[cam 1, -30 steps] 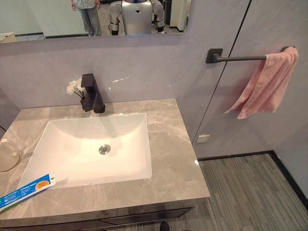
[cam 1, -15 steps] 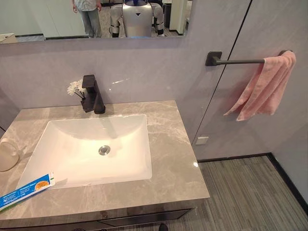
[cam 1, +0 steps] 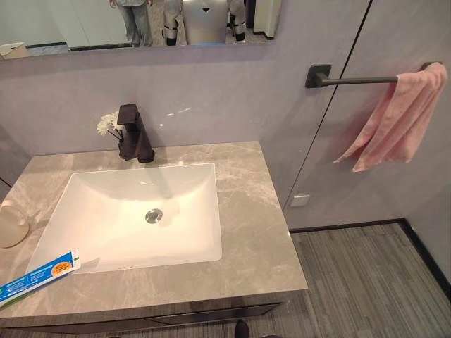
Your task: Put brush and paste in cup on sink, flatten towel.
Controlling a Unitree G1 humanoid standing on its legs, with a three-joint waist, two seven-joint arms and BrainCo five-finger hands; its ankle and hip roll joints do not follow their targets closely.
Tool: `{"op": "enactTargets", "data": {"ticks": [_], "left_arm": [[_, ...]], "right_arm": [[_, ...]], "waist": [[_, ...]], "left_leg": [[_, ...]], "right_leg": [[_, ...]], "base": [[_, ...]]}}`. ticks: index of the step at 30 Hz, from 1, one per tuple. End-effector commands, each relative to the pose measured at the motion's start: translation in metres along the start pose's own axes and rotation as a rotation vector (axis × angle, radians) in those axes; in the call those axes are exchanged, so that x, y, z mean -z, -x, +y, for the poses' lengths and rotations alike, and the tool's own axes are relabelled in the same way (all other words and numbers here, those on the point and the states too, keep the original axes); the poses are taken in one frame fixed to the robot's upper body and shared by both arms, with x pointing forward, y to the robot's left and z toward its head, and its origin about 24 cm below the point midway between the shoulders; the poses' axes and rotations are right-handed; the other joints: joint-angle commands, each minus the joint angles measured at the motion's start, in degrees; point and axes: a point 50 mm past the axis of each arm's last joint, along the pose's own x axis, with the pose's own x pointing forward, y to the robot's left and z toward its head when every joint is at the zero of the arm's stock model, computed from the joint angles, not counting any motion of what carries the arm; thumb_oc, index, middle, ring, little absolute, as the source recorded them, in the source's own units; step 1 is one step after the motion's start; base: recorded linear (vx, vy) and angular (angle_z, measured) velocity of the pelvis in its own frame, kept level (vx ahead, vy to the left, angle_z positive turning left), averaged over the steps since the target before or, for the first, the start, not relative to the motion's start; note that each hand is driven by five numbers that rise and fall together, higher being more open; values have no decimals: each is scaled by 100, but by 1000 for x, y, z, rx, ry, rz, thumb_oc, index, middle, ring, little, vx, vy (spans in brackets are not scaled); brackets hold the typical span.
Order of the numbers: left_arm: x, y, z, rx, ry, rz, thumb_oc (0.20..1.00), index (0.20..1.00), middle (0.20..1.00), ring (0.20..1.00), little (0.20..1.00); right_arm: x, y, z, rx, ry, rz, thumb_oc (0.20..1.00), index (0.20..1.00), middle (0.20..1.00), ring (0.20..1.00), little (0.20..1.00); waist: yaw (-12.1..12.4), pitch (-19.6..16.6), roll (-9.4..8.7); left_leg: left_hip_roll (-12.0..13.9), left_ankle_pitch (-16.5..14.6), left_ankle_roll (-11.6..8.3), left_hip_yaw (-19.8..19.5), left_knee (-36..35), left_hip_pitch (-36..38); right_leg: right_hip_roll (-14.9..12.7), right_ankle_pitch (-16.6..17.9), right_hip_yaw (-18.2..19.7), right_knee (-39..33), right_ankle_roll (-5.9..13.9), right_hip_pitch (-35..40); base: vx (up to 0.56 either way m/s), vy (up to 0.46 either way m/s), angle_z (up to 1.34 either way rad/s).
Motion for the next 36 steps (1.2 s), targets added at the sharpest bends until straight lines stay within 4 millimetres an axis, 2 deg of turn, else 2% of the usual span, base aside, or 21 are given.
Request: {"op": "enactTargets", "data": {"ticks": [1,2,5,7,8,9,12,16,17,18,21,23,24,25,27,29,30,31,32,33,36], "left_arm": [[-15,-1,15,-48,-73,-42,1000,1000,1000,1000,1000],[-17,-1,17,-53,-72,-48,1000,1000,1000,1000,1000],[-15,-1,19,-62,-57,-42,1000,1000,1000,1000,1000],[-12,-1,20,-69,-52,-30,1000,1000,1000,1000,1000],[-12,-1,20,-69,-52,-30,1000,1000,1000,1000,1000],[-12,-1,19,-70,-56,-31,1000,1000,1000,1000,1000],[-17,-1,15,-63,-68,-52,1000,1000,1000,1000,1000],[-23,0,12,-54,-100,-78,1000,1000,1000,1000,1000],[-24,0,12,-52,-116,-85,1000,1000,1000,1000,1000],[-28,0,15,-57,-128,-100,1000,1000,1000,1000,1000],[-32,0,20,-69,-134,-113,1000,1000,1000,1000,1000],[-35,0,26,-84,-136,-121,1000,1000,1000,1000,1000],[-34,0,28,-90,-134,-117,1000,1000,1000,1000,1000],[-34,0,28,-90,-134,-117,1000,1000,1000,1000,1000],[-31,0,31,-97,-118,-103,1000,1000,1000,1000,1000],[-31,0,31,-97,-122,-99,1000,1000,1000,1000,1000],[-26,0,31,-98,-135,-81,1000,1000,1000,1000,1000],[-24,-1,30,-96,-136,-76,1000,1000,1000,1000,1000],[-24,-1,31,-96,-136,-76,1000,1000,1000,1000,1000],[-19,-1,29,-90,-143,-64,1000,1000,1000,1000,1000],[-14,-1,31,-91,-145,-53,1000,1000,1000,1000,1000]], "right_arm": [[-25,-1,-9,31,6,-50,1000,1000,1000,1000,1000],[-26,-1,-12,40,-2,-53,1000,1000,1000,1000,1000],[-23,-1,-14,44,-17,-41,1000,1000,1000,1000,1000],[-20,-1,-17,51,-39,-32,1000,1000,1000,1000,1000],[-20,-1,-17,51,-39,-32,1000,1000,1000,1000,1000],[-18,-1,-19,54,-44,-23,1000,1000,1000,1000,1000],[-15,-1,-22,57,-41,-12,1000,1000,1000,1000,1000],[-10,0,-23,55,-41,11,1000,1000,1000,1000,1000],[-7,0,-23,55,-51,22,1000,1000,1000,1000,1000],[-5,0,-24,59,-69,33,1000,1000,1000,1000,1000],[-9,0,-27,66,-83,24,1000,1000,1000,1000,1000],[-14,0,-28,72,-113,9,1000,1000,1000,1000,1000],[-20,0,-28,73,-113,-12,1000,1000,1000,1000,1000],[-20,0,-28,73,-113,-12,1000,1000,1000,1000,1000],[-34,0,-31,87,-72,-52,1000,1000,1000,1000,1000],[-38,0,-32,91,-66,-65,1000,1000,1000,1000,1000],[-49,1,-32,98,-67,-96,1000,1000,1000,1000,1000],[-54,1,-33,100,-57,-106,1000,1000,1000,1000,1000],[-54,1,-33,100,-57,-107,1000,1000,1000,1000,1000],[-54,1,-30,96,-28,-116,1000,1000,1000,1000,1000],[-46,0,-24,78,20,-95,1000,1000,1000,1000,1000]], "waist": [[-49,304,-423],[-78,326,-450],[-48,295,-464],[-72,248,-471],[-72,249,-471],[-104,202,-448],[-186,144,-319],[-230,132,-223],[-243,138,-212],[-257,160,-200],[-276,235,-199],[-287,322,-225],[-276,363,-234],[-275,363,-234],[-243,496,-275],[-228,534,-299],[-170,632,-343],[-63,712,-285],[-68,698,-295],[-105,688,-238],[-56,596,-195]], "left_leg": [[-225,624,123,98,121,-367],[-148,569,104,217,264,-426],[-48,508,99,146,366,-378],[215,568,56,104,476,-202],[215,568,56,104,477,-201],[495,751,-7,-61,538,-76],[761,946,-144,-441,540,61],[693,732,-160,-435,406,115],[623,573,-128,-350,379,140],[428,240,-25,-287,306,188],[227,22,99,-238,245,229],[2,-49,196,-184,244,203],[-209,-120,294,-152,248,148],[-209,-120,294,-151,248,147],[-464,-199,406,-75,311,-8],[-519,-220,435,-24,337,-60],[-544,-210,482,155,381,-163],[-474,-203,504,283,427,-227],[-485,-188,506,281,423,-246],[-476,-59,534,297,286,-276],[-424,147,564,347,-18,-260]], "right_leg": [[-445,-15,13,286,581,385],[-485,-25,-10,389,568,298],[-497,-29,38,462,556,249],[-561,-26,70,549,571,185],[-561,-26,70,549,571,186],[-647,-25,84,636,607,69],[-734,-49,133,845,693,-114],[-880,-54,239,1015,791,-146],[-964,-66,251,1066,838,-143],[-1149,-70,274,1189,945,-209],[-1319,49,436,1349,1078,-386],[-1520,397,575,1324,1200,-479],[-1718,734,661,1215,1284,-571],[-1718,735,661,1215,1285,-572],[-2005,1240,780,937,1372,-722],[-2067,1411,800,829,1401,-775],[-2119,1652,563,760,1425,-964],[-2096,1455,119,869,1400,-1013],[-2107,1461,121,868,1401,-1032],[-1794,1085,207,1094,1312,-933],[-1414,522,153,1290,1168,-701]], "base": [[-150,6,18],[-99,18,16],[-44,61,16],[-37,122,5],[-41,173,-2],[-41,209,-2],[-37,280,-3],[-5,247,-1],[-27,337,0],[-28,337,2],[-79,337,1],[-127,420,-23],[-100,329,-35],[-110,335,-25],[-181,301,-14],[-166,183,-49],[-201,152,-48],[-204,150,-20],[-176,179,-79],[-117,152,-113],[-103,101,-15]]}}
